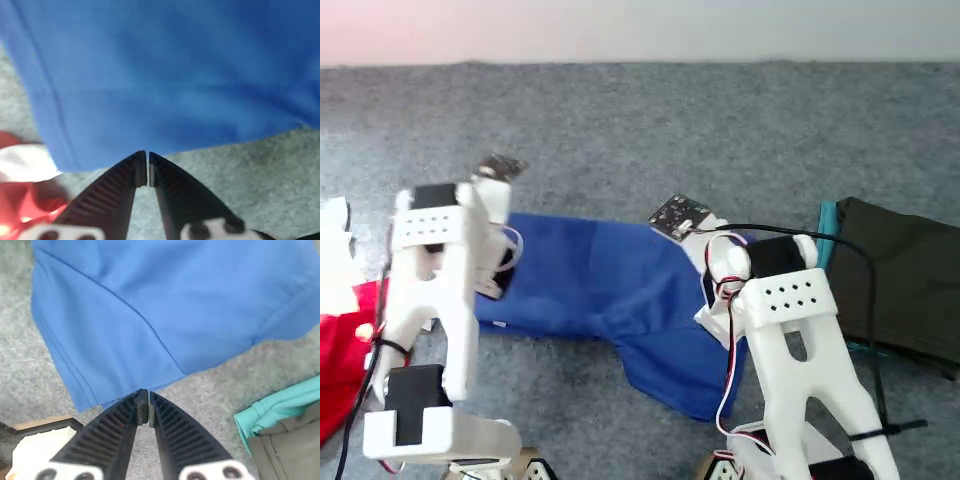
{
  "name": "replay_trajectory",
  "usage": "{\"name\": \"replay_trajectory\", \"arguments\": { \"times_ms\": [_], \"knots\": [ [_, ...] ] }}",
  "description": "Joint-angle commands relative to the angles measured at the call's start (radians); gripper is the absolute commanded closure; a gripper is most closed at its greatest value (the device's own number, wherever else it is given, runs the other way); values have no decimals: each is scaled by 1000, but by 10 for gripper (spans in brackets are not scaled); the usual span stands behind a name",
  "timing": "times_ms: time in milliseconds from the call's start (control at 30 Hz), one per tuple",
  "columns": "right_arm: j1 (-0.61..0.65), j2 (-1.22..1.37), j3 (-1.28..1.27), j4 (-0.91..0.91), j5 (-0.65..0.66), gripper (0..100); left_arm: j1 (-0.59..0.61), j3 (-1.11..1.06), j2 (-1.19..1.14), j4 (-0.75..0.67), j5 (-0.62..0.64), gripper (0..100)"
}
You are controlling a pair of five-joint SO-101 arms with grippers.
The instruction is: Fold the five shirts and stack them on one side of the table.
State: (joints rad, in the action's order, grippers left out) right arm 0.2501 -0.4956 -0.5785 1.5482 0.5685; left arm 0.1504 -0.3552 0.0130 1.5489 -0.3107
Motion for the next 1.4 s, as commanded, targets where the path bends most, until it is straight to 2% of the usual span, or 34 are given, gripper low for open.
{"name": "replay_trajectory", "arguments": {
  "times_ms": [0, 167, 300, 567, 767, 867, 967, 1167, 1367],
  "knots": [
    [-58, -39, 34, 15, -9, 989, -52, -107, 3, -74, 6, 907],
    [-122, -90, 34, 39, -5, 989, -54, -294, 3, -161, 2, 885],
    [-140, -139, 34, 67, -8, 989, -58, -329, 17, -160, 0, 885],
    [-139, -214, 34, 71, -9, 989, -68, -65, 181, 58, 6, 885],
    [-140, -260, 32, 73, -9, 989, -241, 1, 261, 110, 6, 885],
    [-140, -272, 32, 73, -28, 989, -322, -4, 222, 54, 63, 885],
    [-140, -292, 32, 74, -115, 989, -365, -8, 138, -37, 112, 882],
    [-143, -361, 37, 153, -160, 989, -442, -28, -147, -110, 117, 882],
    [-285, -470, 37, 170, -158, 989, -454, -22, -313, -121, 117, 885]
  ]
}}
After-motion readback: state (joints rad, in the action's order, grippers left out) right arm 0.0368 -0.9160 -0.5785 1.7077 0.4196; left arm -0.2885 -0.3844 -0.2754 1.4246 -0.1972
